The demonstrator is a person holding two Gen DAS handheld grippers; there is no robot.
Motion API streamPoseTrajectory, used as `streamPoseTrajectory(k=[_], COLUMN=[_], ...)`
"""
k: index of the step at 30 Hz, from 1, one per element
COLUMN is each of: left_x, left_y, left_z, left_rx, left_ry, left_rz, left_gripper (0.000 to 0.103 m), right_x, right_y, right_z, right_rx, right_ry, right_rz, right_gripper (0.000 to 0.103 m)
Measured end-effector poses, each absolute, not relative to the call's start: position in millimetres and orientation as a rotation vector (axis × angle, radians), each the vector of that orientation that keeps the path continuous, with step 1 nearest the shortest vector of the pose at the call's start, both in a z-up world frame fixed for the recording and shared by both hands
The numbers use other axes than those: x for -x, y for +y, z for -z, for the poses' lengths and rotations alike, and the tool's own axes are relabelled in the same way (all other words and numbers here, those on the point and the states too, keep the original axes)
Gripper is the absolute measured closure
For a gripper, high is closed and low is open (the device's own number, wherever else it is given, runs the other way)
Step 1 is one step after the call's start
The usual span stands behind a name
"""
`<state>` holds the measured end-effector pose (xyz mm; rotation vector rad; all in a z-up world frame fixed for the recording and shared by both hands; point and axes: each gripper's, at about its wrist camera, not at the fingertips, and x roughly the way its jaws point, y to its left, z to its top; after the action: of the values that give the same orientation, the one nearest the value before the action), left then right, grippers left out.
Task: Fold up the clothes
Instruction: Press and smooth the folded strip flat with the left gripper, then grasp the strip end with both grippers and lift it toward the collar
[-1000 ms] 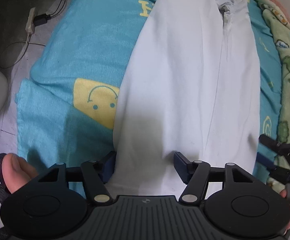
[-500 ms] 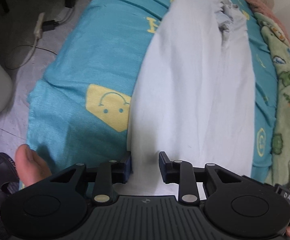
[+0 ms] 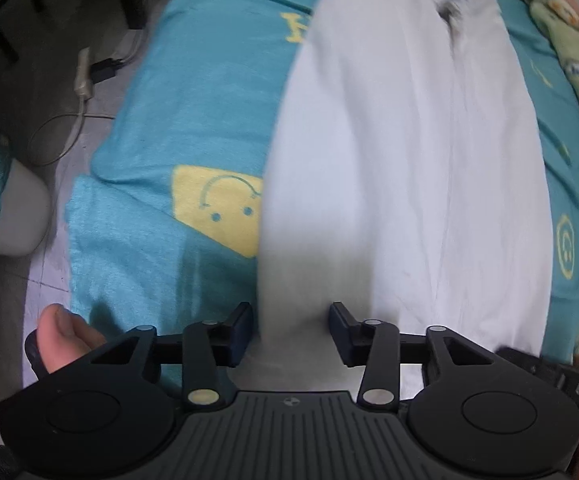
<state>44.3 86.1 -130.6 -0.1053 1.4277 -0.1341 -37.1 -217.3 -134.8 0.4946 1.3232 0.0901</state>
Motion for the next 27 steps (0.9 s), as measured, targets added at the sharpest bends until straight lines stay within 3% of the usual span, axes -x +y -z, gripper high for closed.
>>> streamPoseTrajectory(k=[2,3,5,6,7,8,10,19,27], left_x=[-42,-40,-37,-36,-34,-32,-25,7,37], left_y=[78,78,76,76,75,75,77,124,144], left_z=[131,128,123,120,117,114,98,32,-15], left_rx=[0.079,0.088,0.105,0.114,0.123,0.133,0.173,0.555,0.655], left_ry=[1.439,1.43,1.411,1.402,1.392,1.38,1.31,1.087,0.966], left_rz=[0.172,0.185,0.21,0.223,0.236,0.249,0.276,0.379,0.403], left_gripper=[0.073,0.075,0.092,0.093,0.098,0.1,0.101,0.101,0.102], right_x=[37,38,40,41,41,42,43,76,102], right_y=[-203,-195,-180,-177,-177,-178,-188,-252,-265], right_z=[133,131,130,129,128,126,121,62,-15], right_rx=[-0.407,-0.361,-0.261,-0.234,-0.231,-0.228,-0.284,-0.653,-0.711], right_ry=[1.333,1.342,1.362,1.365,1.362,1.36,1.342,1.044,0.817], right_rz=[-0.144,-0.166,-0.215,-0.228,-0.227,-0.226,-0.213,-0.194,-0.204], right_gripper=[0.045,0.044,0.044,0.045,0.053,0.071,0.092,0.095,0.095])
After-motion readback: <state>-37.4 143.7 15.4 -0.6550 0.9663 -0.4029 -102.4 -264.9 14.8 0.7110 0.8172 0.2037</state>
